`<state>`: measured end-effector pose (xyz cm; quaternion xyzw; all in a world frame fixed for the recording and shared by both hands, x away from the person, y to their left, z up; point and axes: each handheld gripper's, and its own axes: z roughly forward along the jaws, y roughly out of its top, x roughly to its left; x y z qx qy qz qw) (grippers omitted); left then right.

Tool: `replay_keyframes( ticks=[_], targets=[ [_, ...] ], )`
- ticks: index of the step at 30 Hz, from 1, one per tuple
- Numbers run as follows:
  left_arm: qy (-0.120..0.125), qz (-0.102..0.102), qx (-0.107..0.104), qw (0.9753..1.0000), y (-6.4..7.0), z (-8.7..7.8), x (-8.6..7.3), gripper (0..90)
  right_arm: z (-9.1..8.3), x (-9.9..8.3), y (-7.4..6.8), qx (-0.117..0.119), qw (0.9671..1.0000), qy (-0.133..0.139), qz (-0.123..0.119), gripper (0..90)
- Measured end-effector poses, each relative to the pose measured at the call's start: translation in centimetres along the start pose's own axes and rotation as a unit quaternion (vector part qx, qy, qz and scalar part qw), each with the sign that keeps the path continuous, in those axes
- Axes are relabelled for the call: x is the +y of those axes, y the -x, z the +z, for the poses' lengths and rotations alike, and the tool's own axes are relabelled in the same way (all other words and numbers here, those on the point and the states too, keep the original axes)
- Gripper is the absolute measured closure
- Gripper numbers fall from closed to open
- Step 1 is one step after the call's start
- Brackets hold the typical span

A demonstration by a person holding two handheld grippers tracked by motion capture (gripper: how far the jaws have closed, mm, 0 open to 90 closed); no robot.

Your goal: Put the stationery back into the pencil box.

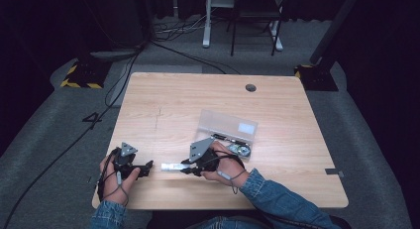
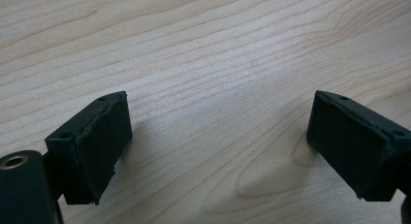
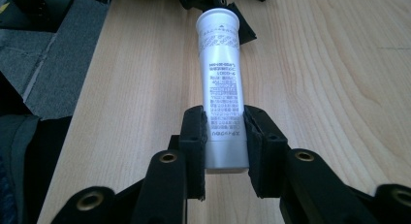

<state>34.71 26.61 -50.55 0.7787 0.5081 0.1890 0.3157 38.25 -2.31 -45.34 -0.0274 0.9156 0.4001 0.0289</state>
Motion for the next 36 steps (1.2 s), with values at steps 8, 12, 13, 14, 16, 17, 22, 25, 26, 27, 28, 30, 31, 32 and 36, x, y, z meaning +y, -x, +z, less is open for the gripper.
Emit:
replay_keyframes(
  ticks=[8, 12, 13, 14, 16, 17, 22, 25, 26, 27, 28, 30, 31, 32, 36],
  targets=[
    [0.0, -0.001, 0.0, 1.0, 0.0, 0.0, 0.0, 9.3, -2.1, 0.2, 0.3, 0.003, 0.9998, 0.017, -0.01, 71.3],
    [0.001, -0.002, 0.0, 1.0, 0.0, 0.0, 0.0, 9.3, -3.1, 0.2, 0.4, 0.004, 0.9995, 0.027, -0.013, 71.3],
    [0.001, 0.0, 0.0, 1.0, 0.0, 0.0, 0.0, 9.3, -3.4, 0.2, 0.5, 0.004, 0.9995, 0.027, -0.013, 71.3],
    [0.001, 0.001, 0.0, 1.0, 0.0, 0.0, 0.0, 9.3, -3.7, 0.2, 0.6, 0.004, 0.9996, 0.026, -0.013, 71.3],
    [0.001, 0.004, 0.005, 1.0, 0.0, -0.1, 0.0, 9.7, -4.1, 0.2, 1.0, 0.003, 0.9996, 0.027, -0.01, 71.3],
    [0.001, 0.003, 0.005, 1.0, 0.1, -0.1, 0.0, 10.0, -4.5, 0.3, 1.2, 0.003, 0.9996, 0.027, -0.007, 71.3],
    [0.002, 0.001, 0.005, 1.0, 0.1, -0.1, -0.1, 10.1, -5.6, 0.2, 2.1, -0.005, 0.9994, 0.033, 0.003, 71.3],
    [0.002, 0.001, 0.005, 1.0, 0.1, -0.1, -0.1, 10.1, -6.2, 0.0, 2.7, -0.012, 0.9992, 0.037, 0.008, 71.3],
    [0.002, 0.001, 0.005, 1.0, 0.1, -0.1, -0.1, 10.1, -6.4, 0.0, 2.8, -0.014, 0.9991, 0.037, 0.01, 71.3],
    [0.001, 0.001, 0.006, 1.0, 0.1, -0.1, -0.1, 10.1, -6.6, -0.1, 3.0, -0.017, 0.9991, 0.037, 0.012, 71.3],
    [0.002, 0.0, 0.005, 1.0, 0.1, -0.1, -0.1, 10.1, -6.7, -0.3, 3.1, -0.018, 0.999, 0.037, 0.015, 71.3],
    [0.001, 0.002, 0.006, 1.0, 0.0, -0.1, -0.1, 10.1, -6.9, -0.5, 3.4, -0.021, 0.9989, 0.037, 0.019, 71.3],
    [0.0, 0.002, 0.005, 1.0, 0.0, -0.1, -0.1, 10.1, -7.0, -0.6, 3.5, -0.023, 0.9988, 0.038, 0.02, 71.3],
    [0.0, 0.001, 0.005, 1.0, 0.0, -0.1, -0.1, 10.1, -7.2, -0.8, 3.7, -0.025, 0.9987, 0.038, 0.022, 71.3],
    [0.001, 0.003, 0.005, 1.0, 0.0, -0.1, 0.0, 10.0, -7.7, -1.1, 4.3, -0.036, 0.9983, 0.036, 0.027, 71.3]
  ],
)
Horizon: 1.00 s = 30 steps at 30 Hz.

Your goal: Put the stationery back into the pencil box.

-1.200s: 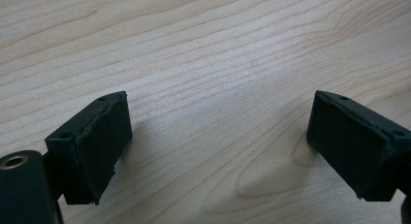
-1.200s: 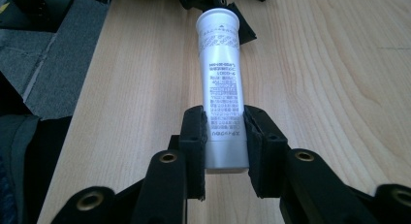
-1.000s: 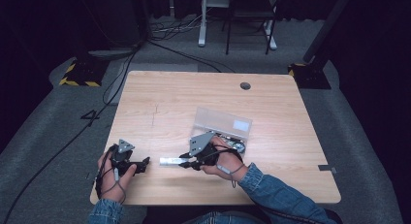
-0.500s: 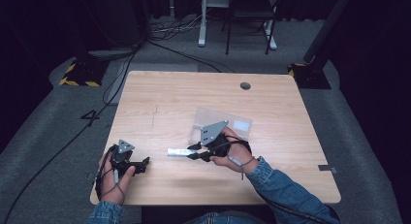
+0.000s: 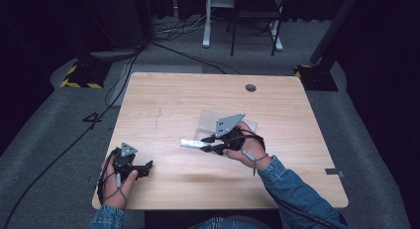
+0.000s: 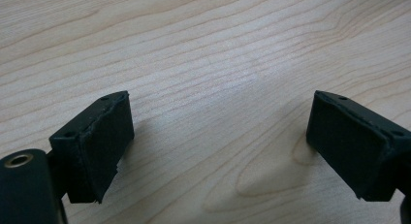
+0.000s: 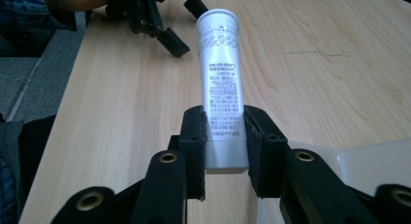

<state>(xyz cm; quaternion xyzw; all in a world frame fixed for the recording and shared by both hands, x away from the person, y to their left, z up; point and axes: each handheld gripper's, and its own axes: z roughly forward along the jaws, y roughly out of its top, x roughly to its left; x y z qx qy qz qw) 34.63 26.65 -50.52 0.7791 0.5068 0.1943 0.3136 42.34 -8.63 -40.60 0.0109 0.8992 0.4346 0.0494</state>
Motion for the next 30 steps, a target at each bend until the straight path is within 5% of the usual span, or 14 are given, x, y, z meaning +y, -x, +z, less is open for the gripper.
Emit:
replay_keyframes(
  ticks=[30],
  targets=[
    [-0.001, -0.004, -0.005, 1.0, 0.0, 0.1, 0.0, 9.4, -1.4, -4.6, 4.4, -0.058, 0.9952, -0.077, 0.014, 71.2]
  ],
)
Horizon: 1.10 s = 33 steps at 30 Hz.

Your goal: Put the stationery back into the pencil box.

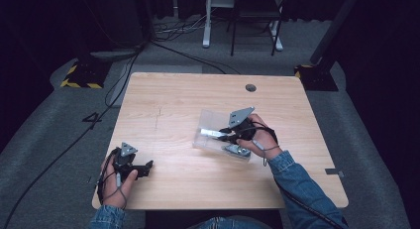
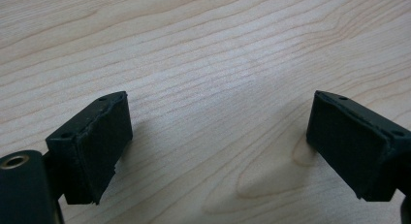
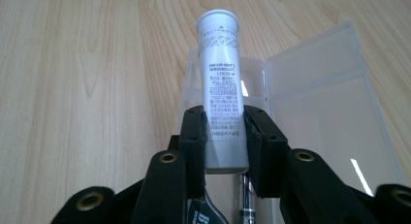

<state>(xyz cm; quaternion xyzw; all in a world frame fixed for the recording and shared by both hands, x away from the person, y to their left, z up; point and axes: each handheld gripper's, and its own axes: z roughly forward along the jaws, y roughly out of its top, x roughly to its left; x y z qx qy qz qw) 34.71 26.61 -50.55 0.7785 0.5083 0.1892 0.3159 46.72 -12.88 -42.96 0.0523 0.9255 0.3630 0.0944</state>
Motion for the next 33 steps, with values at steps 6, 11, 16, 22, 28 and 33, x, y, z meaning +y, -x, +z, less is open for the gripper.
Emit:
replay_keyframes(
  ticks=[6, 11, 16, 22, 28, 33],
  targets=[
    [0.0, 0.0, 0.0, 1.0, 0.0, 0.0, 0.0, 9.4, 0.2, -0.7, 0.4, 0.001, 0.9998, -0.018, 0.0, 71.2],
    [0.0, 0.0, 0.0, 1.0, 0.0, 0.0, 0.0, 9.4, 0.6, -1.3, 0.5, 0.001, 0.9993, -0.036, -0.005, 71.2],
    [0.0, 0.0, 0.0, 1.0, 0.0, 0.0, 0.0, 9.4, 0.9, -1.5, 0.5, 0.007, 0.9988, -0.045, -0.015, 71.3],
    [0.001, -0.002, 0.0, 1.0, 0.0, 0.0, 0.0, 9.3, 1.3, -1.5, 0.4, 0.017, 0.998, -0.058, -0.019, 71.2],
    [0.0, -0.002, 0.0, 1.0, 0.0, 0.0, 0.0, 9.3, 1.6, -1.7, 0.5, 0.022, 0.9975, -0.061, -0.027, 71.2],
    [0.001, -0.002, 0.0, 1.0, 0.0, 0.0, 0.0, 9.3, 1.9, -2.0, 0.6, 0.026, 0.9971, -0.065, -0.029, 71.2]
  ],
)
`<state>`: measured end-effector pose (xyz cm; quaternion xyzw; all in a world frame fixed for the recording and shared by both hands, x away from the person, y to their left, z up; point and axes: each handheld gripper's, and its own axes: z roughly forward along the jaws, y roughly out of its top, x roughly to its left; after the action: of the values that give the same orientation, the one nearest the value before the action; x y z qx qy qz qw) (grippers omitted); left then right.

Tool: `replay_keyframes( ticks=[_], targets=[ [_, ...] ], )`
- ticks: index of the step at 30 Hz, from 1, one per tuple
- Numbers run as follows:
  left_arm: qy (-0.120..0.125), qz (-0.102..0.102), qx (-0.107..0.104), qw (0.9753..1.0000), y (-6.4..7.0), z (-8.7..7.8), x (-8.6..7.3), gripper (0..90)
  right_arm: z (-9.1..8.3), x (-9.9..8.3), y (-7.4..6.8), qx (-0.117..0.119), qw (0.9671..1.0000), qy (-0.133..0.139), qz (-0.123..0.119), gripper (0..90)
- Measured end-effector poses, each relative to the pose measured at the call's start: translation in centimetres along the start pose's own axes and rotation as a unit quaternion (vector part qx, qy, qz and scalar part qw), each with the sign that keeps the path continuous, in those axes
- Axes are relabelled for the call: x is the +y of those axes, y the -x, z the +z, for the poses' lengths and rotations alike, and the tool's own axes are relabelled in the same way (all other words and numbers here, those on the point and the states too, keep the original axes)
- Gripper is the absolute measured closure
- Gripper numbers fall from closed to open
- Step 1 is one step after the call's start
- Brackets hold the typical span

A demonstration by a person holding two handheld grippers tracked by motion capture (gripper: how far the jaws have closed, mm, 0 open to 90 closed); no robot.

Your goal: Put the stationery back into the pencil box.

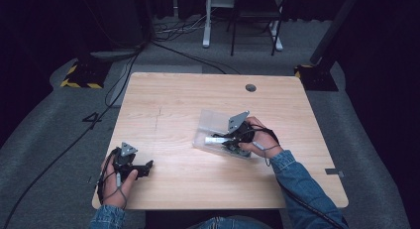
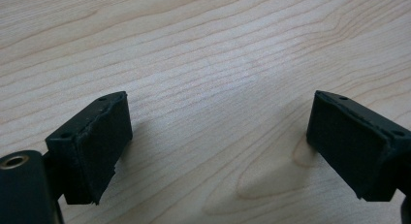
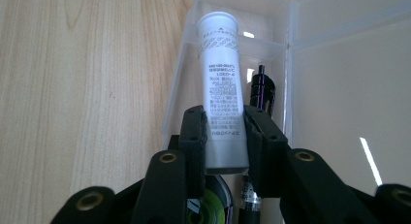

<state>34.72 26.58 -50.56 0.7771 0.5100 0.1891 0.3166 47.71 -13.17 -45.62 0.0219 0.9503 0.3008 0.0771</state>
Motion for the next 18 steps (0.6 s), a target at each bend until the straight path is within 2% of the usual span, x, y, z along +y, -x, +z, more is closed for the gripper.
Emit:
replay_keyframes(
  ticks=[9, 15, 18],
  targets=[
    [0.0, 0.0, 0.0, 1.0, 0.0, 0.0, 0.0, 9.3, 0.55, -0.43, 0.29, 0.008, 1.0, 0.0, -0.001, 71.2],
    [0.0, 0.0, 0.0, 1.0, 0.0, 0.0, 0.0, 9.3, 0.71, -0.69, 0.51, 0.009, 0.9999, 0.005, 0.007, 70.6],
    [0.0, 0.0, 0.0, 1.0, 0.0, 0.0, 0.0, 9.3, 0.78, -0.82, 0.64, 0.005, 0.9999, 0.006, 0.009, 66.1]
  ],
)
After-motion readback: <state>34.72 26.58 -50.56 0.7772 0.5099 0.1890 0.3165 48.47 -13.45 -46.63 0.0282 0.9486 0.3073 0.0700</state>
